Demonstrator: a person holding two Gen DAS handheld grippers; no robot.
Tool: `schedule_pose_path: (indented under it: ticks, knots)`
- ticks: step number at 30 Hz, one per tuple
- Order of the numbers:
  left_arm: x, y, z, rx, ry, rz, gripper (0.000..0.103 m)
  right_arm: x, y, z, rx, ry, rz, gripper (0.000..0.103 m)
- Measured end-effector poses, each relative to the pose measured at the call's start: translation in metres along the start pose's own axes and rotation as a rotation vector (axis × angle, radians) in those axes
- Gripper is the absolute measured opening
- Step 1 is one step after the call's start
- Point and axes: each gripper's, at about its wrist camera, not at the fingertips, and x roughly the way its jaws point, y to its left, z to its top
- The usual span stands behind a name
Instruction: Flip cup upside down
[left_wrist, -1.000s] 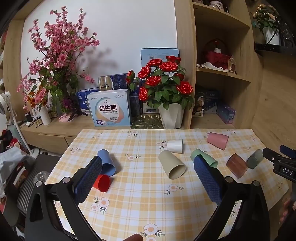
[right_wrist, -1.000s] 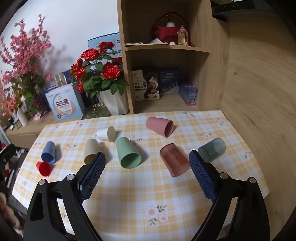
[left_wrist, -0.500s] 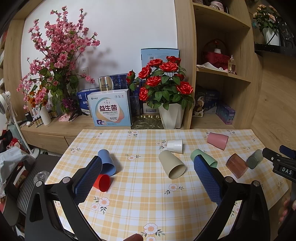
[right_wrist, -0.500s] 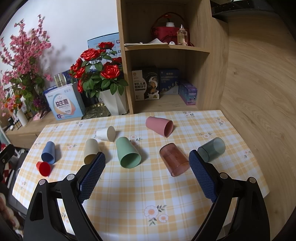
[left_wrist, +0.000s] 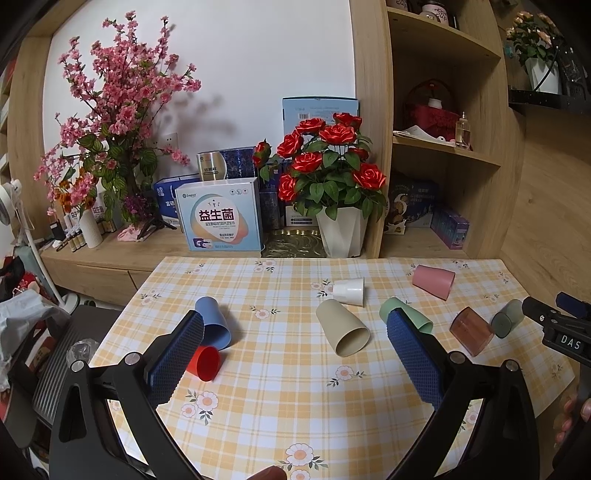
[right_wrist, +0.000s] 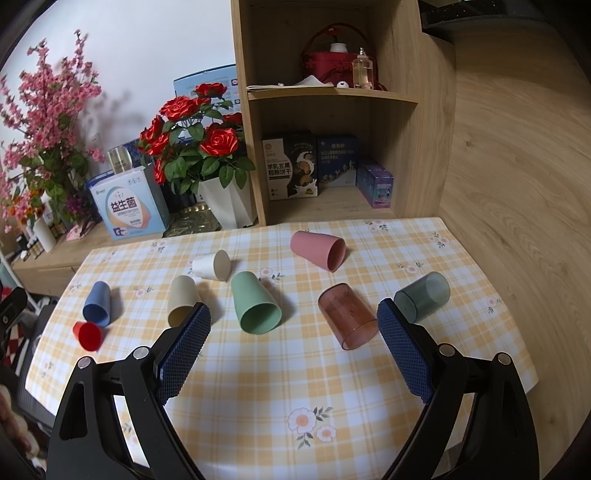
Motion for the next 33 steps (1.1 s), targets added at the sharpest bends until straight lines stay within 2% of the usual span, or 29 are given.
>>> schedule_pose_path:
  ticks: [33]
  knots:
    - [-0.0039,0.0017,0.0026,-0.007,0.009,-0.016,0.097,-0.0005,-0.0002,-0.0027,0.003,0.005,0.001,0.088]
